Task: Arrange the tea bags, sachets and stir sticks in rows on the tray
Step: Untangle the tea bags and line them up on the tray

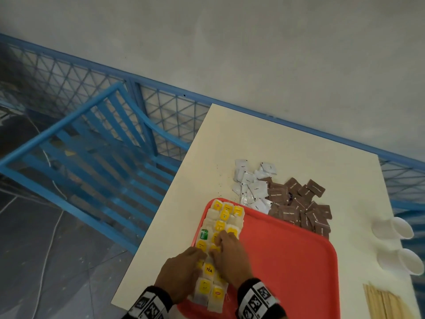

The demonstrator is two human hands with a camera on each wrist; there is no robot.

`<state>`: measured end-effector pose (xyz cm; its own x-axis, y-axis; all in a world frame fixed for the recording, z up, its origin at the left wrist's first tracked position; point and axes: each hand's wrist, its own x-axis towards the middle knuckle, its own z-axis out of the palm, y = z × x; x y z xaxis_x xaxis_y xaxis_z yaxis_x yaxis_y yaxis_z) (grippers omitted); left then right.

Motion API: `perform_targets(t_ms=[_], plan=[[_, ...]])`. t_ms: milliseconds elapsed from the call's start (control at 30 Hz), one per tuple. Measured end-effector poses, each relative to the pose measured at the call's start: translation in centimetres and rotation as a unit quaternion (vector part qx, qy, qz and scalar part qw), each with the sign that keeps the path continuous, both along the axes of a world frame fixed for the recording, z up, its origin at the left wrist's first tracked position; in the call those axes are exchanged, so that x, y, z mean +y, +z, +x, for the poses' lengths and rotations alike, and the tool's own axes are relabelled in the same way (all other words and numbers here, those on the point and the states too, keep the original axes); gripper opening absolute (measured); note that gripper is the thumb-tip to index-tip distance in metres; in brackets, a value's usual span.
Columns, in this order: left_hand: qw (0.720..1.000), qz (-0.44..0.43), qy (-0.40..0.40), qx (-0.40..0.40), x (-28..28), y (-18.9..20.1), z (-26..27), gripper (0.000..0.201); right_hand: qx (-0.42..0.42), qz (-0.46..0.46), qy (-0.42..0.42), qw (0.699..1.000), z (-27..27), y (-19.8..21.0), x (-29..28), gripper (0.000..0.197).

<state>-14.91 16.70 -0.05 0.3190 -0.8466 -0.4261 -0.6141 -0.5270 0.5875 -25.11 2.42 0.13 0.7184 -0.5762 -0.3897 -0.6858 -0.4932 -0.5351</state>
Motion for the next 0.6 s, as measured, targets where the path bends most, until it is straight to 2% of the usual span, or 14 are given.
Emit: perform_targets(t_ms=[100, 200, 267, 300, 367, 400, 500, 600], plan=[[1.000, 0.020, -0.008, -0.013, -0.5, 0.0, -0.2, 0.037, 0.014, -0.003, 0.019, 1.000, -0.1, 0.2, -0.2, 0.015], [1.000, 0.013, -0.002, -0.002, -0.7, 0.1, -0.3, 0.039, -0.029, 0.023, -0.007, 0.999, -0.5, 1.4, -1.5, 0.012], [0.999, -0.021, 0.022, 0.016, -0.8, 0.0, 0.0, 0.046, -0.053, 0.035, -0.020, 0.998, -1.1, 2.4, -3.2, 0.013], [0.999, -0.039, 0.031, 0.020, -1.1, 0.4, 0.3, 0.040, -0.050, 0.037, -0.026, 0.998, -1.4, 2.8, -4.5, 0.013], [0.996, -0.075, 0.044, 0.024, -2.2, 1.5, 1.2, 0.016, -0.017, 0.023, -0.036, 0.999, -2.0, 3.1, -7.7, 0.017], [0.994, -0.098, 0.051, 0.022, -2.9, 2.0, 1.8, 0.011, 0.001, 0.009, -0.047, 0.999, -2.2, 3.0, -9.4, 0.019], [0.991, -0.122, 0.060, 0.018, -6.1, 3.9, 3.5, 0.020, 0.022, -0.006, -0.104, 0.994, -2.5, 3.0, -14.1, 0.018], [0.990, -0.128, 0.064, 0.006, -9.6, 4.3, 5.3, 0.029, 0.025, -0.035, -0.141, 0.989, -2.0, 2.3, -17.4, 0.016]])
